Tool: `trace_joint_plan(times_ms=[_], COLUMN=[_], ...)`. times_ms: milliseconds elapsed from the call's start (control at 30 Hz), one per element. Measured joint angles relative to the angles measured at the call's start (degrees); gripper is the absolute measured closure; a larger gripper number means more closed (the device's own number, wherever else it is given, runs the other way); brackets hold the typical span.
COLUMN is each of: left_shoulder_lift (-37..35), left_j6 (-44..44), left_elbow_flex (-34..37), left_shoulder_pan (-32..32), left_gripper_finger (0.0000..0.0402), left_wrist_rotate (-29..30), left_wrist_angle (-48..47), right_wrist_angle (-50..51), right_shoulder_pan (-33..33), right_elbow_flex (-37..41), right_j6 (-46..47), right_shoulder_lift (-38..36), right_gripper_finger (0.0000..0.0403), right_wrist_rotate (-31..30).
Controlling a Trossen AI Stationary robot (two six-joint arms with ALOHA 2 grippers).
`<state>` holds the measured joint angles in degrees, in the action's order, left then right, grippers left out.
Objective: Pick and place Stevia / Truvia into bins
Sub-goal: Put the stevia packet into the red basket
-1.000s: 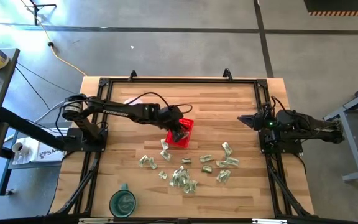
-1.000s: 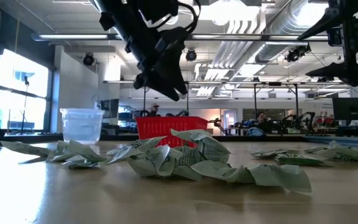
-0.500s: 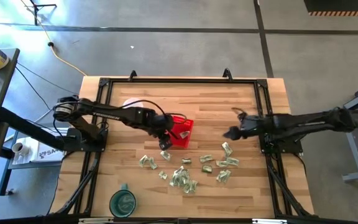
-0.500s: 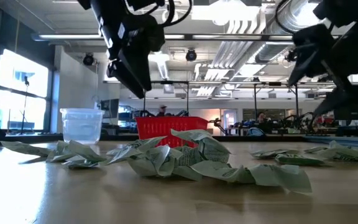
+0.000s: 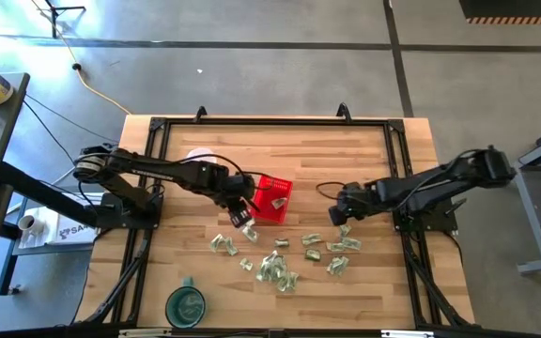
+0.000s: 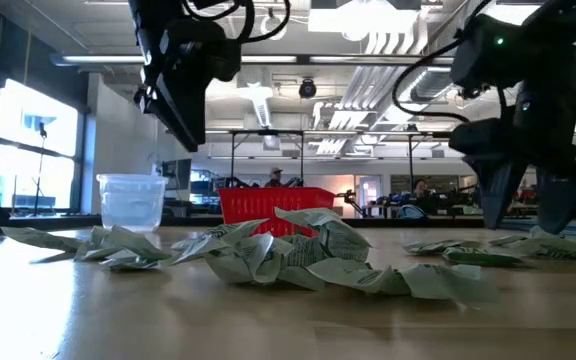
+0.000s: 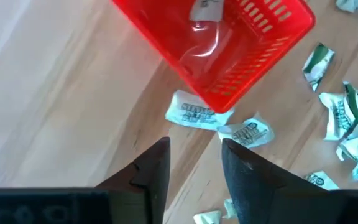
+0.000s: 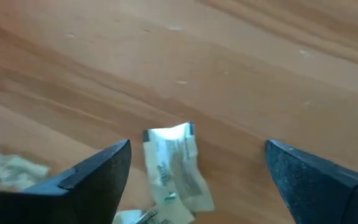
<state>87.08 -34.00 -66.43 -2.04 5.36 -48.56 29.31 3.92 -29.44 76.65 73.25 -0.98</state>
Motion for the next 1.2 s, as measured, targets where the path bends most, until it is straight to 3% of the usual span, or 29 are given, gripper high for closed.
trace_joint_plan(times_ms=[200,467,633,967,1067,1200], left_shoulder_lift=[-8.0,-17.8,-19.1,-19.1,-19.1,-19.1], left_j6=[-5.8,-11.8,-12.4,-11.4,-11.3,-11.3], left_elbow_flex=[7.4,14.5,14.6,14.6,14.6,14.6], left_shoulder_pan=[-1.9,-5.6,-7.6,-7.7,-7.7,-7.7], left_gripper_finger=[0.0246,0.0257,0.0255,0.0254,0.0254,0.0254], left_wrist_rotate=[2.7,4.5,7.8,9.4,9.4,9.4], left_wrist_angle=[1.1,2.5,2.4,2.0,2.0,1.5], right_wrist_angle=[0.5,12.2,10.6,9.8,9.9,10.0], right_shoulder_pan=[0.3,1.0,1.1,1.9,1.9,1.8], right_elbow_flex=[-6.0,-11.7,-11.6,-12.0,-12.5,-13.2], right_j6=[-7.9,-4.8,-4.5,-2.4,-2.6,-3.2], right_shoulder_lift=[7.3,11.2,11.6,17.9,18.2,18.4], right_gripper_finger=[0.0072,0.011,0.0125,0.0154,0.0184,0.026], right_wrist_rotate=[-0.1,-2.5,1.6,0.3,-0.4,-1.0])
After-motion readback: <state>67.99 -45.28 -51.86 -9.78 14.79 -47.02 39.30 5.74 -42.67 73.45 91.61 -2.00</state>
